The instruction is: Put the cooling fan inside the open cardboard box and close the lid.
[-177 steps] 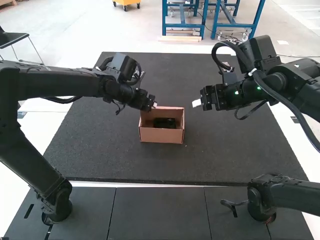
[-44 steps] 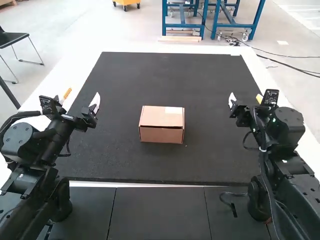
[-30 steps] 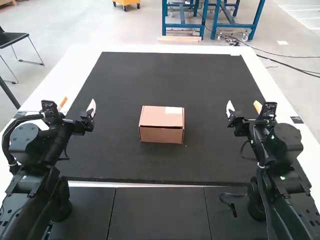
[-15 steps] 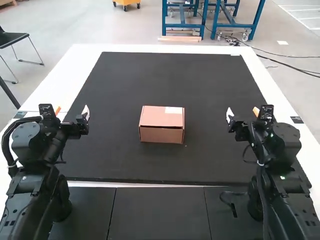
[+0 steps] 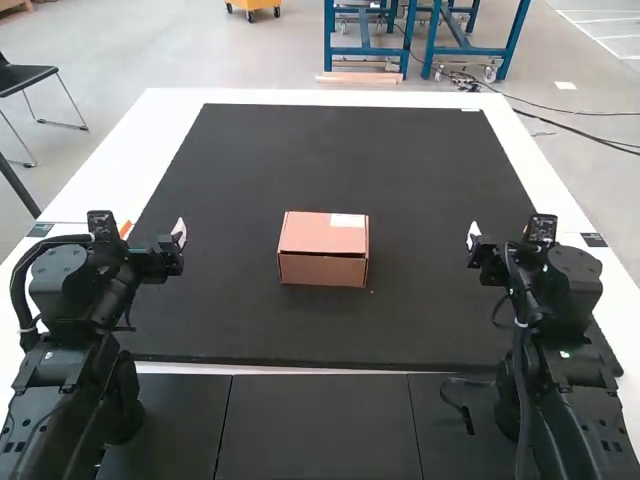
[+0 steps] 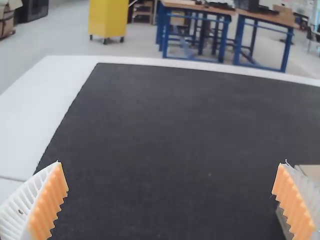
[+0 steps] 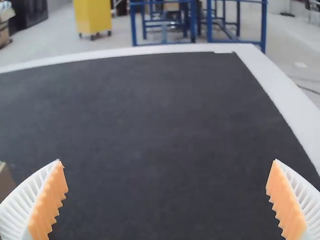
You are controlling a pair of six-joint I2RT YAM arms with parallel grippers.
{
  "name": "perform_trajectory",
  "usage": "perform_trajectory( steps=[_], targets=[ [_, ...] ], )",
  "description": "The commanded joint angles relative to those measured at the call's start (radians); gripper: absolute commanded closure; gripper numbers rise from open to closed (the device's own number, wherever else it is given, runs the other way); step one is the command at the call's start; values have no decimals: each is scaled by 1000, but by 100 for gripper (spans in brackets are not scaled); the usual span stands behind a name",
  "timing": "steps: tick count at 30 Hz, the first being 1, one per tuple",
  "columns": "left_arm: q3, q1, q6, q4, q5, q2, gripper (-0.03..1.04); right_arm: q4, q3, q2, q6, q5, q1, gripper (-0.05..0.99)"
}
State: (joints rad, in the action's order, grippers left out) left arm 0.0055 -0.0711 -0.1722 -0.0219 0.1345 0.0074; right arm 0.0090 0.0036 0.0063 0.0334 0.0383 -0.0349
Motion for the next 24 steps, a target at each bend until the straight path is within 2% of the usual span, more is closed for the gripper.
perform_trajectory(
  steps=[1,24],
  targets=[
    [-6,-12,39,8,-7,-9,4,6,-4,-6,-18,-52,-11,2],
    [-6,-18,40,5,-7,-9,4,-4,-4,-6,-9,-38,-5,2]
  ],
)
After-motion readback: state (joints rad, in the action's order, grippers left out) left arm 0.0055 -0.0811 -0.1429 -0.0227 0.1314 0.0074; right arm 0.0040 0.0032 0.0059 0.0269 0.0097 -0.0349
